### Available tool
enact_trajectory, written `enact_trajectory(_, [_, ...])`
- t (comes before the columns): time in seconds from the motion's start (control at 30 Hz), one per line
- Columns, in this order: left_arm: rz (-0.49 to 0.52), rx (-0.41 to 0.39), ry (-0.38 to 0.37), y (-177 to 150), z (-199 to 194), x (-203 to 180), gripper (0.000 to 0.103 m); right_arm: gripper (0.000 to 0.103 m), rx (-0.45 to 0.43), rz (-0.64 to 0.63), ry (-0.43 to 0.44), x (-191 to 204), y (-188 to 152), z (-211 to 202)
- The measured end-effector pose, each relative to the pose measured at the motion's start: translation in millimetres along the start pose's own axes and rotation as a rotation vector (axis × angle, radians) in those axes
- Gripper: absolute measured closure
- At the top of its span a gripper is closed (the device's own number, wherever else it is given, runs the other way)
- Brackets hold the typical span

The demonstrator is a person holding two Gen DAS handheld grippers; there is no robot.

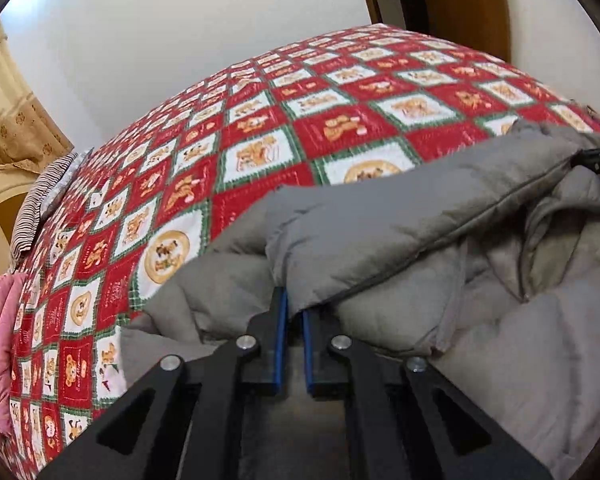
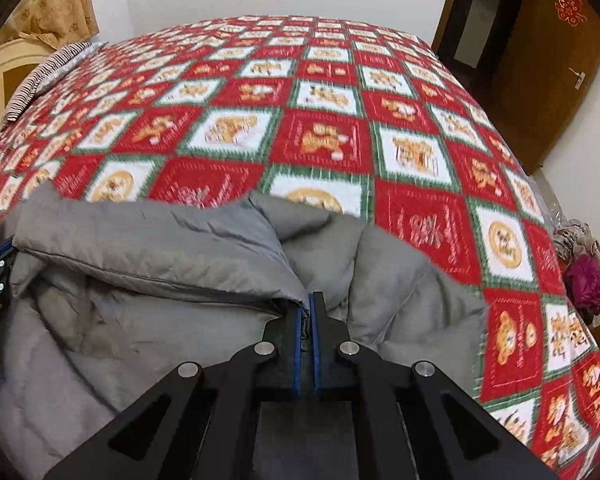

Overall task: Fold large clothes
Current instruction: 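Grasp the jacket hem with the left tool while the right tool grasps it too, lifting toward the collar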

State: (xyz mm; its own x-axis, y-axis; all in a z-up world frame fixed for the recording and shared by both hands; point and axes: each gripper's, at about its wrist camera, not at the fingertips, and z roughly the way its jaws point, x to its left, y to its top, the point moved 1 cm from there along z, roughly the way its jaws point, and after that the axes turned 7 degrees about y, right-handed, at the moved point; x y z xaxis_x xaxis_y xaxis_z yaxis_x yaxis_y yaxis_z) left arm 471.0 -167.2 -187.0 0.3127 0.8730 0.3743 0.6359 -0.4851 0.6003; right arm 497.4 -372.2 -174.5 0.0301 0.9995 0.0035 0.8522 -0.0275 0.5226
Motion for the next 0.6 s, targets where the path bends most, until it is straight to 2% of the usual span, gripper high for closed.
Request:
enact_trajectory(0.07, [-0.012,-0.002,0.022,0,-1,2,0.087,0.101,-0.002,-0.018,-0.018,3,-6,6])
enact_trajectory(0.17, [-0.071,-0.010,-0.008,1,-15,17,0.076,0.101,-0.016,-0.035,-0.033,5,-10,6])
enact_trajectory(0.2, [-0.098,-0.034,-0.016,2,-25,25,0.066,0.100,-0.022,-0.038,-0.031,4,-10,5])
enact_trajectory(0.23, [-0.123,-0.059,-0.016,4,-35,33,0.051,0.101,-0.029,-0.036,-0.025,3,-10,3])
enact_trajectory(0.3, [-0.169,-0.117,-0.011,8,-55,49,0.036,0.100,-0.042,-0.034,-0.018,1,-11,1])
enact_trajectory(0.37, [-0.220,-0.173,-0.011,17,-74,64,0.032,0.100,-0.052,-0.043,-0.015,1,-13,-1])
enact_trajectory(0.47, [-0.286,-0.207,-0.029,36,-83,70,0.024,0.101,-0.061,-0.080,-0.036,6,-17,0])
enact_trajectory(0.53, [-0.276,-0.194,-0.023,46,-73,60,0.017,0.101,-0.062,-0.099,-0.048,9,-18,0])
enact_trajectory(0.6, [-0.197,-0.120,0.058,49,-45,34,0.017,0.100,-0.062,-0.086,-0.036,7,-19,-2])
